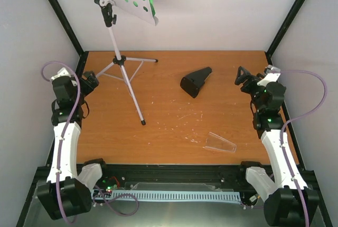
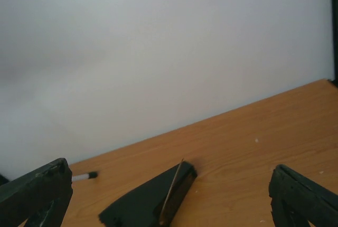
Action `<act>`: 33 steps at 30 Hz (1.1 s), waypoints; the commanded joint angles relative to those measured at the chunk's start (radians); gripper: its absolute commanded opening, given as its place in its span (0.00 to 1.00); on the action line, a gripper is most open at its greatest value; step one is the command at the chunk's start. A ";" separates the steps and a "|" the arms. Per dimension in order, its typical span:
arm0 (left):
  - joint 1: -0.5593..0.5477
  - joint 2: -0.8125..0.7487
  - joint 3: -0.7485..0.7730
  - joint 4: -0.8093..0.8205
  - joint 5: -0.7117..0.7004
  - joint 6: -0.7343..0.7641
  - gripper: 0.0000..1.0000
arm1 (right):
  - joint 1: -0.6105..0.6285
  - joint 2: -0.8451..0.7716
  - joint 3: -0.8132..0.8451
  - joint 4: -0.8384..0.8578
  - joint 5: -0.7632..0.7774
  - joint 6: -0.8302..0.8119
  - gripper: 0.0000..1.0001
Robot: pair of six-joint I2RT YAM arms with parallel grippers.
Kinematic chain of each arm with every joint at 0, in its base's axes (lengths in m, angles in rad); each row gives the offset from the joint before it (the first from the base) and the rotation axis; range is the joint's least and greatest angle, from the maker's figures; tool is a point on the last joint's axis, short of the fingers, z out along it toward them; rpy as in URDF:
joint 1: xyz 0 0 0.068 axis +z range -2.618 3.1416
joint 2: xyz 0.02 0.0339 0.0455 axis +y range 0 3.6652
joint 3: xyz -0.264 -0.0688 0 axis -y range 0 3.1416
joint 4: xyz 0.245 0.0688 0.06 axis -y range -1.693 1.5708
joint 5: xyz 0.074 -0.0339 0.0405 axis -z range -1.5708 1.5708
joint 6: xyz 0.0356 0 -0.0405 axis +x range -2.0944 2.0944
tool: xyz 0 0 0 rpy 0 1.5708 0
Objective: Pack up the instrument practice props
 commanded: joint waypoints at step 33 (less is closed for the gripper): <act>0.002 0.072 -0.038 0.105 0.092 0.393 0.99 | 0.078 0.732 0.502 -0.490 -0.328 0.099 0.90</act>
